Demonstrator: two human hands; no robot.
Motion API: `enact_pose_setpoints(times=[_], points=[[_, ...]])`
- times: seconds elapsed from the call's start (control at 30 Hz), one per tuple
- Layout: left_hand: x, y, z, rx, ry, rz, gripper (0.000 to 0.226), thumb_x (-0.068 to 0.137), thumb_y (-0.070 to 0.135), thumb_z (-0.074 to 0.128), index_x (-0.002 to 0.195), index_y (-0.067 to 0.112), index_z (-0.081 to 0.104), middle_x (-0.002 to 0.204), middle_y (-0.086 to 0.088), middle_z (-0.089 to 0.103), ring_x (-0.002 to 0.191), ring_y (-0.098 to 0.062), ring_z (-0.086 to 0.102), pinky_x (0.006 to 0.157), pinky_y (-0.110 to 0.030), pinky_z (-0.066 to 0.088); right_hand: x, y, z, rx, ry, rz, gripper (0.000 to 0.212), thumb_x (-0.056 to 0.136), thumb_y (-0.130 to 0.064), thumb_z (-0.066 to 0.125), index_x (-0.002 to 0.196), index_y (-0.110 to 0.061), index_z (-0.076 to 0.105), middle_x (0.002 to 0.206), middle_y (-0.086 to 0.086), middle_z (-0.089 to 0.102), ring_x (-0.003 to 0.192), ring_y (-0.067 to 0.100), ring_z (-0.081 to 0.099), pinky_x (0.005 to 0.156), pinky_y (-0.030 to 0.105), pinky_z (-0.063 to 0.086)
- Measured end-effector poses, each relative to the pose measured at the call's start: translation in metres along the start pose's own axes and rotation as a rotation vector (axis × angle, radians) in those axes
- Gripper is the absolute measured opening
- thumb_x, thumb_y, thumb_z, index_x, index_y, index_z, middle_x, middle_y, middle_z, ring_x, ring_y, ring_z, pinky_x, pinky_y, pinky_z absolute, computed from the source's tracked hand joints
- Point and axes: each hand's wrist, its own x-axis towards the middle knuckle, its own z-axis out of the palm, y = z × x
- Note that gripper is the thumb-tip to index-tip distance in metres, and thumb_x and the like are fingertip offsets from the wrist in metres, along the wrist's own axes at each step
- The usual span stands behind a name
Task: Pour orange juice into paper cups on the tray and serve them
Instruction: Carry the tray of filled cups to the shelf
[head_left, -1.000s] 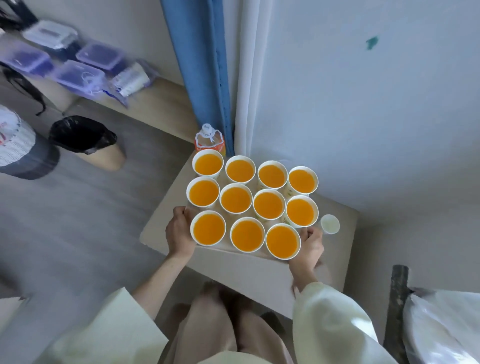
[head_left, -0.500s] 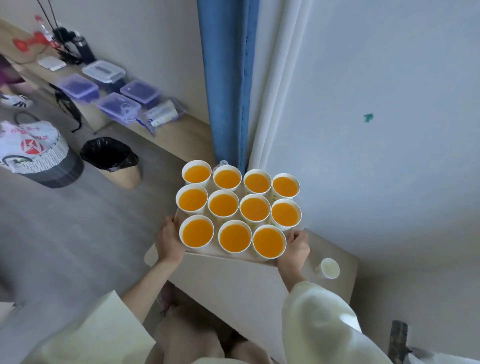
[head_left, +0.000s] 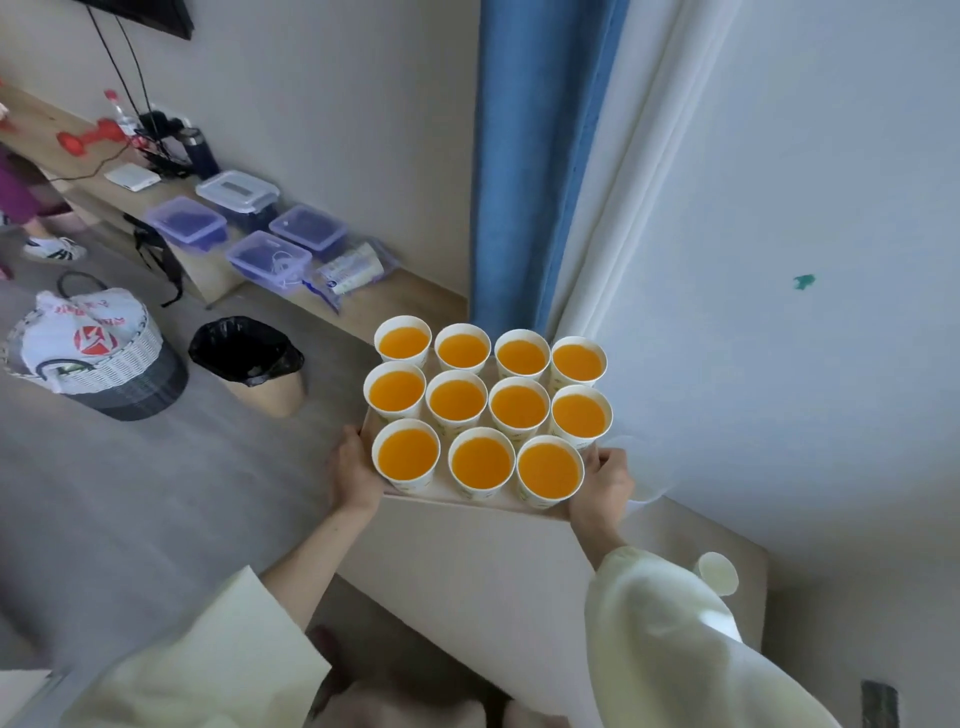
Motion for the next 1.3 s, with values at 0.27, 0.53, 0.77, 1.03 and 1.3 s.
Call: enact_pose_setpoints(times=[0.27, 0.53, 0.77, 1.03, 1.3], points=[[0.078, -0.021, -0.053, 0.004, -0.067, 0.027, 0.015, 0.090, 0.008, 0.061, 0.100, 0.001, 0.053, 0.100, -0.018, 0.065, 0.088, -0.027, 0.059, 0.069, -0.033, 0.043, -0.042, -0.027, 0.074, 0.018, 0.148, 0.014, 0.026, 0.100, -0.023, 0.046, 0.085, -0.003, 0.052, 0.074, -0.003, 0.055, 0.073, 0.019, 0.053, 0.061, 0.031, 0.042], [0.160, -0.047, -0.101, 0.060, -0.084, 0.079, 0.014, 0.091, 0.016, 0.060, 0.096, 0.005, 0.054, 0.096, -0.014, 0.067, 0.088, -0.032, 0.063, 0.072, -0.038, 0.052, -0.071, -0.057, 0.149, -0.006, 0.220, 0.035, 0.022, 0.098, -0.015, 0.047, 0.086, 0.003, 0.055, 0.076, 0.001, 0.054, 0.076, 0.023, 0.053, 0.065, 0.030, 0.038], [0.212, -0.058, -0.126, 0.075, -0.060, 0.096, 0.016, 0.091, 0.015, 0.061, 0.098, 0.003, 0.054, 0.099, -0.018, 0.067, 0.090, -0.036, 0.062, 0.075, -0.043, 0.052, -0.080, -0.093, 0.199, -0.011, 0.226, -0.019, 0.016, 0.100, -0.014, 0.044, 0.091, -0.004, 0.052, 0.070, -0.010, 0.046, 0.062, 0.005, 0.042, 0.066, 0.028, 0.033], [0.267, -0.059, -0.135, 0.081, -0.059, 0.092, 0.019, 0.084, 0.008, 0.068, 0.095, 0.004, 0.053, 0.095, -0.017, 0.066, 0.089, -0.036, 0.062, 0.074, -0.047, 0.054, -0.061, -0.119, 0.250, 0.179, 0.149, 0.034, 0.039, 0.088, -0.043, 0.036, 0.076, -0.007, 0.044, 0.078, 0.007, 0.056, 0.076, 0.022, 0.050, 0.068, 0.033, 0.041], [0.322, -0.045, -0.125, 0.056, -0.054, 0.128, 0.022, 0.085, 0.010, 0.070, 0.095, 0.002, 0.053, 0.095, -0.018, 0.065, 0.088, -0.034, 0.061, 0.073, -0.044, 0.052, -0.022, -0.149, 0.292, 0.355, 0.187, 0.150, 0.028, 0.097, -0.034, 0.038, 0.073, -0.020, 0.042, 0.079, 0.005, 0.058, 0.079, 0.024, 0.055, 0.081, 0.044, 0.050]])
